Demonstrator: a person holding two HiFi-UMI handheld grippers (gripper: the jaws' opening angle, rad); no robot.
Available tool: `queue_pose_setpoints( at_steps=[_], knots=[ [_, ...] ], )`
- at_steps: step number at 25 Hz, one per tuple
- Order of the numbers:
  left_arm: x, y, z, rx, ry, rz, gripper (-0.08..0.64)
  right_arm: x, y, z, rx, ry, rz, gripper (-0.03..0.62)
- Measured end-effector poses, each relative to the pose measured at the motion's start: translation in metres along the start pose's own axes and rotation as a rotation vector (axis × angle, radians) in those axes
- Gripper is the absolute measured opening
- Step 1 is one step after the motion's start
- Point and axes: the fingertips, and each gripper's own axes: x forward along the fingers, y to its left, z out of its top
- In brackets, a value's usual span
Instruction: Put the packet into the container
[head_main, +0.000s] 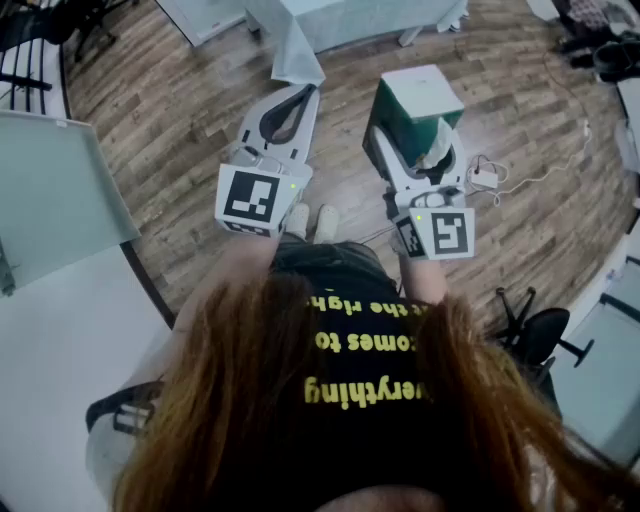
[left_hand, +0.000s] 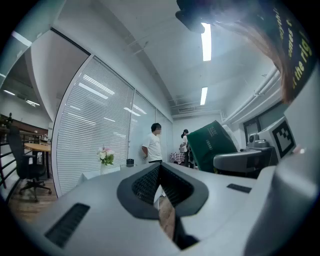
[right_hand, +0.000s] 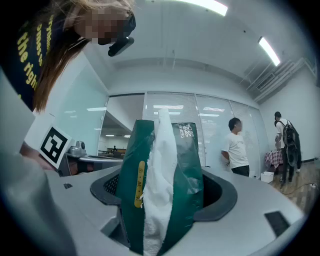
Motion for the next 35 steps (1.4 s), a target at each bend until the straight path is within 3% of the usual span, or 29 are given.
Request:
queue_pose_setpoints(
  at_steps=[18,35],
  knots=[
    [0.008,-0.008,0.002,0.012,-0.019,0.019,0.002,-0.005,-0.012,0.010,0.011,-0.028,0.021,0.380],
    [0.044,-0.029,0.009,0.017,-0.039,0.062,0.002,-0.003,-0.062,0.014,0.043,-0.056,0.061,0.380]
  ],
)
